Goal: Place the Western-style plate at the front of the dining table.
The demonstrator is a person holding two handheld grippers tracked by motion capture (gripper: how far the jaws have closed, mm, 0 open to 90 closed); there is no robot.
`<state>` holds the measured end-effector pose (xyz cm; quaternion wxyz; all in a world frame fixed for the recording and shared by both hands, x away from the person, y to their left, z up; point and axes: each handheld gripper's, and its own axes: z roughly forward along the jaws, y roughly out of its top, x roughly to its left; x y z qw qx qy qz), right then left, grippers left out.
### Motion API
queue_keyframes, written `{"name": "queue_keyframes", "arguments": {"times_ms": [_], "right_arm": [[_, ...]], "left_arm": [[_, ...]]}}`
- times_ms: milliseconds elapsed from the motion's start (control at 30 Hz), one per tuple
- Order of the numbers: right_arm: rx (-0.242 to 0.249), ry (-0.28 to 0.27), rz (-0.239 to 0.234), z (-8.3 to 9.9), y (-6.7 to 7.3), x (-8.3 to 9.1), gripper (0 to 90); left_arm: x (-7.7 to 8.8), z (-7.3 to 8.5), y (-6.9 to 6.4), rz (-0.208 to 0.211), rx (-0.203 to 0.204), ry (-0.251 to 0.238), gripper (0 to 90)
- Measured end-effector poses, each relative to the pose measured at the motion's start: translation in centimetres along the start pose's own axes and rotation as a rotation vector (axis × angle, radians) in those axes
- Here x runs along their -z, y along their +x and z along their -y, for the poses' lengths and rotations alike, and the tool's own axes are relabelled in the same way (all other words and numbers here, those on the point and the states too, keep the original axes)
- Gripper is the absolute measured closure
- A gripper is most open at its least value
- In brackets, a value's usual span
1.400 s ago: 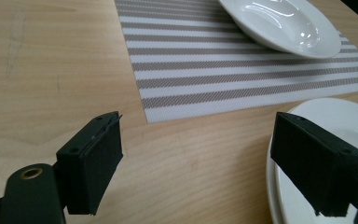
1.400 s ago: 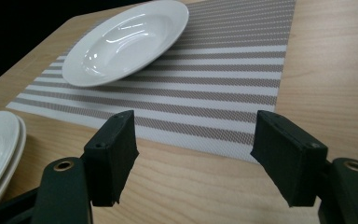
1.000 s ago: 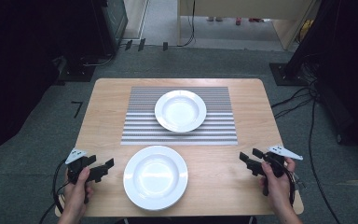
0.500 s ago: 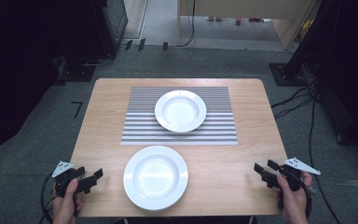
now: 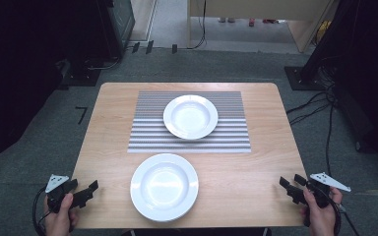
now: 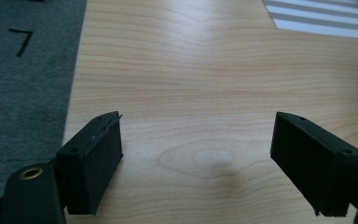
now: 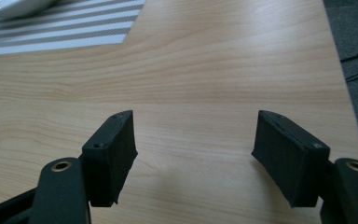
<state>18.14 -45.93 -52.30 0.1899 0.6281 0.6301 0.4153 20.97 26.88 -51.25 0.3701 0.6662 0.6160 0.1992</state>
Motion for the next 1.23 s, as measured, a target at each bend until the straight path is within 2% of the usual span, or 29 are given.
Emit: {"name": "queue_keyframes", "arguments": {"times_ms": [100, 300, 667, 933, 1167, 1233], "right_arm": [[-0.006, 0.011, 0.003, 0.1, -0.3, -0.1, 29.0], [0.067, 0.036, 0.054, 0.0, 0.4, -0.4, 27.3], [0.201, 0.078, 0.161, 0.2, 2.0, -1.1, 24.5], [0.200, 0.079, 0.158, 0.2, 2.1, -1.1, 23.6], [0.207, 0.089, 0.151, 0.2, 2.1, -1.2, 19.1], [0.205, 0.094, 0.153, 0.2, 2.2, -1.3, 14.5]], "left_arm": [[-0.3, 0.1, -0.4, -0.025, -0.045, 0.013, 16.5], [-0.9, 0.4, -1.7, -0.111, -0.159, 0.030, 16.5], [-1.0, 0.4, -1.8, -0.102, -0.166, 0.028, 15.7], [-1.0, 0.4, -1.8, -0.101, -0.167, 0.029, 15.5], [-1.0, 0.3, -1.8, -0.105, -0.165, 0.033, 13.7], [-1.1, 0.3, -1.8, -0.107, -0.164, 0.034, 12.7]]}}
